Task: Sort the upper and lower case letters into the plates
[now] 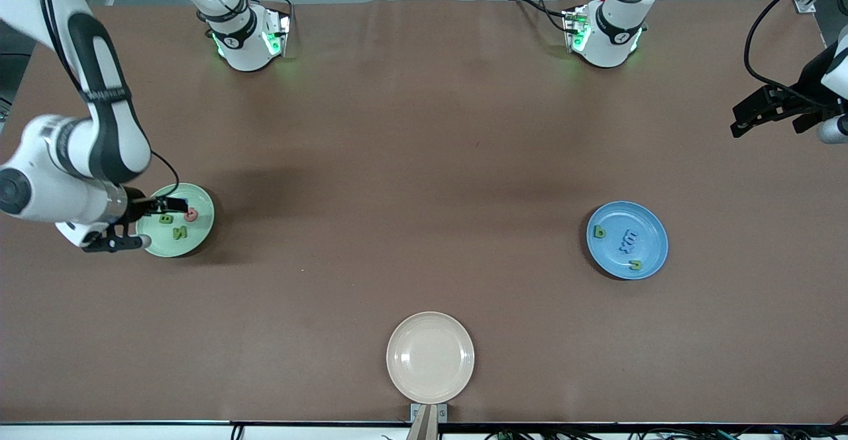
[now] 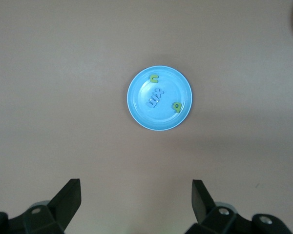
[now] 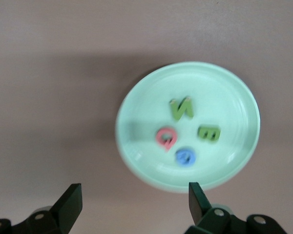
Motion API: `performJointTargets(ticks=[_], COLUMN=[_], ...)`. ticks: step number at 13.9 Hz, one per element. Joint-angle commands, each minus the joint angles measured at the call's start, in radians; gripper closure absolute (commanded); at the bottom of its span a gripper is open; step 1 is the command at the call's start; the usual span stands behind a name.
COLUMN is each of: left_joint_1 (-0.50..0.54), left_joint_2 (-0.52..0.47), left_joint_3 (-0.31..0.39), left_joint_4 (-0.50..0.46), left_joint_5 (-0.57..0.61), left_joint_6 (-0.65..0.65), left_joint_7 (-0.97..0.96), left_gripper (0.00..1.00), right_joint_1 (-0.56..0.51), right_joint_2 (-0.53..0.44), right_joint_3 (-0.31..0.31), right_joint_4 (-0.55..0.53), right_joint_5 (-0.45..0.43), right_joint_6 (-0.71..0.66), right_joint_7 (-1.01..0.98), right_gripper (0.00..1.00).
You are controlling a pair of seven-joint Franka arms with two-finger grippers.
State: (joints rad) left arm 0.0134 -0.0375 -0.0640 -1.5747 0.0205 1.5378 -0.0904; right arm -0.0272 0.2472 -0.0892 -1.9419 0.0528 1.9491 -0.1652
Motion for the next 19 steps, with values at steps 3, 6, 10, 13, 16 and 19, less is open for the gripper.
performJointTargets(ticks=[3, 6, 10, 13, 16, 19], left_joint_1=[0.003, 0.008, 0.007, 0.008, 0.008, 0.008], left_joint_2=[-0.03, -0.039, -0.039, -0.039, -0.039, -0.042], left_joint_3=[-0.045, -0.043, -0.043, -0.043, -0.043, -0.043], left_joint_4=[-0.016, -0.014, -0.018, -0.018, -0.016, -0.018], left_joint_5=[-0.017, -0.017, -0.017, -0.017, -0.017, -0.011], left_joint_6=[-0.042, -0.047, -0.059, -0.059, -0.061, -0.065], left_joint_7=[0.001, 0.014, 0.008, 0.018, 0.02, 0.018], left_gripper=[0.0, 0.0, 0.0, 0.0, 0.0, 0.0], right_joint_1=[0.056, 0.058, 0.049, 0.041, 0.039, 0.046], right_joint_2=[-0.329, -0.439, -0.387, -0.345, -0.222, -0.204], right_joint_3=[0.006, 0.009, 0.003, 0.002, 0.002, 0.002], right_joint_4=[-0.078, -0.043, 0.243, 0.354, 0.512, 0.524], right_joint_5=[-0.013, -0.019, -0.03, -0.031, -0.033, -0.03], right_joint_6=[-0.188, -0.268, -0.424, -0.415, -0.423, -0.423], right_joint_7=[0.122, 0.122, 0.112, 0.112, 0.112, 0.112], right_gripper=[0.03, 0.02, 0.0, 0.0, 0.0, 0.0])
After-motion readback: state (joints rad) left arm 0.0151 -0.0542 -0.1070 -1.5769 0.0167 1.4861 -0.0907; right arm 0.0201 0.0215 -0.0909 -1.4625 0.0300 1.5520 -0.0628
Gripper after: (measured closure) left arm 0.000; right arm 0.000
